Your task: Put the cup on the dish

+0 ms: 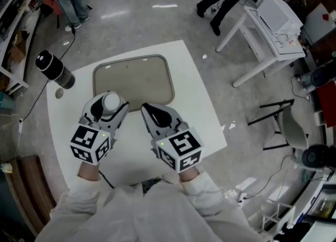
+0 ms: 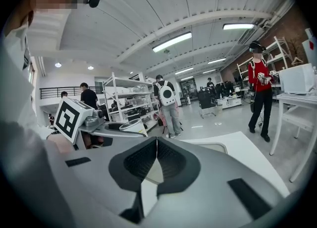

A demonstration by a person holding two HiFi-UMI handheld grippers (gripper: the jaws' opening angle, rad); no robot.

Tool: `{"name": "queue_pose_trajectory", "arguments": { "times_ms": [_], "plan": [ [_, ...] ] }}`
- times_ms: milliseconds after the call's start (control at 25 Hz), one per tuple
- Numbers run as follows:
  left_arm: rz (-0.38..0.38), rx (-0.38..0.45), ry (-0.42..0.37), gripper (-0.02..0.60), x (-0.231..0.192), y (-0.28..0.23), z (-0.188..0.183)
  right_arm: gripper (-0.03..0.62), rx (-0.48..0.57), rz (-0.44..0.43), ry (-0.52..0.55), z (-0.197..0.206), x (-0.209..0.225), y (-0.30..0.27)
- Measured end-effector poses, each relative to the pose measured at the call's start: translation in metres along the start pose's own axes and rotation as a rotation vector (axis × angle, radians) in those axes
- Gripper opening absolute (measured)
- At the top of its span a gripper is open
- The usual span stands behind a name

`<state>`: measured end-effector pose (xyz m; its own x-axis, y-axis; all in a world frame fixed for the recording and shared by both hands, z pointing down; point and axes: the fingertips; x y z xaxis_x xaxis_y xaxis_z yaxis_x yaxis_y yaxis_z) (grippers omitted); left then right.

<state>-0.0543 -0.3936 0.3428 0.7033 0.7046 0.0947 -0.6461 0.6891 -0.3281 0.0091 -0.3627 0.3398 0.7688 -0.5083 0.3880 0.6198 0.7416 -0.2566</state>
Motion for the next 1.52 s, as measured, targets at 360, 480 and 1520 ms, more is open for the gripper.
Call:
{"name": "queue_pose_trajectory", "arguments": {
  "times_ms": [360,480,1520],
  "plan": [
    [0.043,0.031,0.0,0.272,-0.035,-0.049,-0.003,0.014,0.005,0.035,0.0,-0.019,0.04,-0.048],
    [0.051,0.011,-0.008,0.272,-0.046,-0.063,0.005,0.014,-0.002,0.037,-0.007,-0.018,0.049,-0.065],
    [0.13,-0.116,0.01,0.272,-0.067,-0.184,0.107,0.014,-0.099,0.095,-0.106,0.05,0.141,-0.15]
  ]
}}
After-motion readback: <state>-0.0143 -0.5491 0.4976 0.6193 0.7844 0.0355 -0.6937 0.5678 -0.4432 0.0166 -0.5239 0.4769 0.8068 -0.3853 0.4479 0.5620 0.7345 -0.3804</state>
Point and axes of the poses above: the fingertips, and each gripper's own axes: y backward along the fingers, x to its right, z out of its underside, and after that the axes turned 10 degrees about -y, right-handed
